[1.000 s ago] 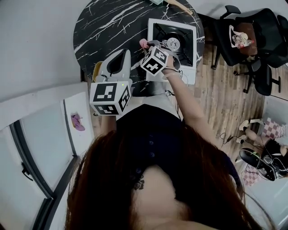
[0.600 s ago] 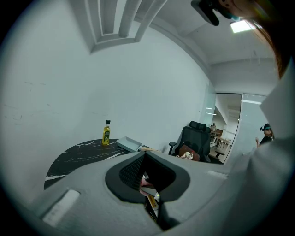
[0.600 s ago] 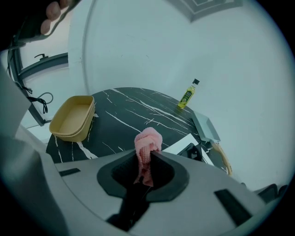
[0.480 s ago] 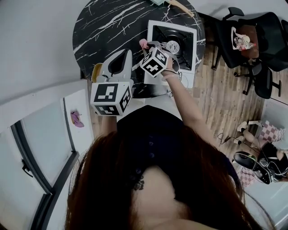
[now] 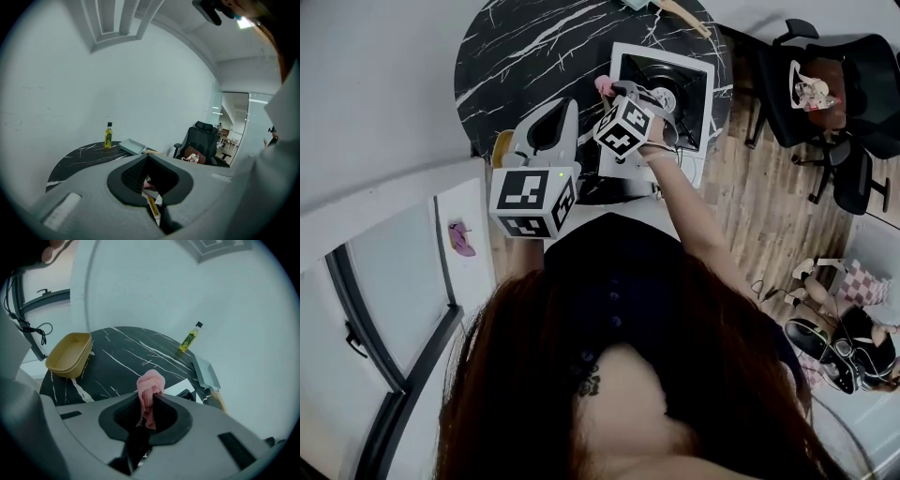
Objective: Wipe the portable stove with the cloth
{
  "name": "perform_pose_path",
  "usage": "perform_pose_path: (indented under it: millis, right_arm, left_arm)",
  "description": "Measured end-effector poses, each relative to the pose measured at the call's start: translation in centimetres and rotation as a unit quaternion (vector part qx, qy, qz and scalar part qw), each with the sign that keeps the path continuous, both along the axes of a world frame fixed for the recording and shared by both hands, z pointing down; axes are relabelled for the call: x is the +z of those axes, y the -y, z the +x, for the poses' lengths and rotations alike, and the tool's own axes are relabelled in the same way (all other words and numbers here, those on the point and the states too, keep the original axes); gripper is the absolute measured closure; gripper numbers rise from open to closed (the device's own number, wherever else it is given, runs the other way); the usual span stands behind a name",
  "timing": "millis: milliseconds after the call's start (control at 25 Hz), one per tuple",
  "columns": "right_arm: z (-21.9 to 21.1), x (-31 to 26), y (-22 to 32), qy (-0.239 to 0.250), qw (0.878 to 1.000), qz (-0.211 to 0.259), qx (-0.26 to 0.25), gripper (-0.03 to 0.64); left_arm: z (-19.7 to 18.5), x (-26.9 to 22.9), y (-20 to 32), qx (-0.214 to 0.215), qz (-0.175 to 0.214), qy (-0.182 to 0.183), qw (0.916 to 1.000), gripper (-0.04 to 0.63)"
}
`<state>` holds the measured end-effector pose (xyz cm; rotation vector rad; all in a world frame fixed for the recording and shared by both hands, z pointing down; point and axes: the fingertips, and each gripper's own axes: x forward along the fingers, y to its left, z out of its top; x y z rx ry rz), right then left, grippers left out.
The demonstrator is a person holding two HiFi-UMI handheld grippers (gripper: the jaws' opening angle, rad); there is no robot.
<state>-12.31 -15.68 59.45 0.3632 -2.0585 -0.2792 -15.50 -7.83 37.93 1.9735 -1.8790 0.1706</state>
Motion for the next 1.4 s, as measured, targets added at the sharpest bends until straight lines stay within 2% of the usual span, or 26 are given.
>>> perform_pose_path:
  millis: [360,840,1400]
  right_arm:
    - [-0.1,0.1,1.9,-0.03,0.998,0.038,-0.032,0.557]
    - [-0.8,0.0,4.2,-0.03,0.997,0.048,-0.053,0.557]
    - [-1.5,-0.2,6.4,-0.038,0.993,0.086,-0.068,0.557]
  left_arm:
    - [0.5,-0.2,2.2,-0.005,0.005,-0.002,1.0,0.584]
    - [0.8,0.4,4.2,-0.021,-0.005,-0.003,0.9998,0.584]
    - [1.2,2.1,5.5,-0.017,-0.037,-0.012,0.9991,0.584]
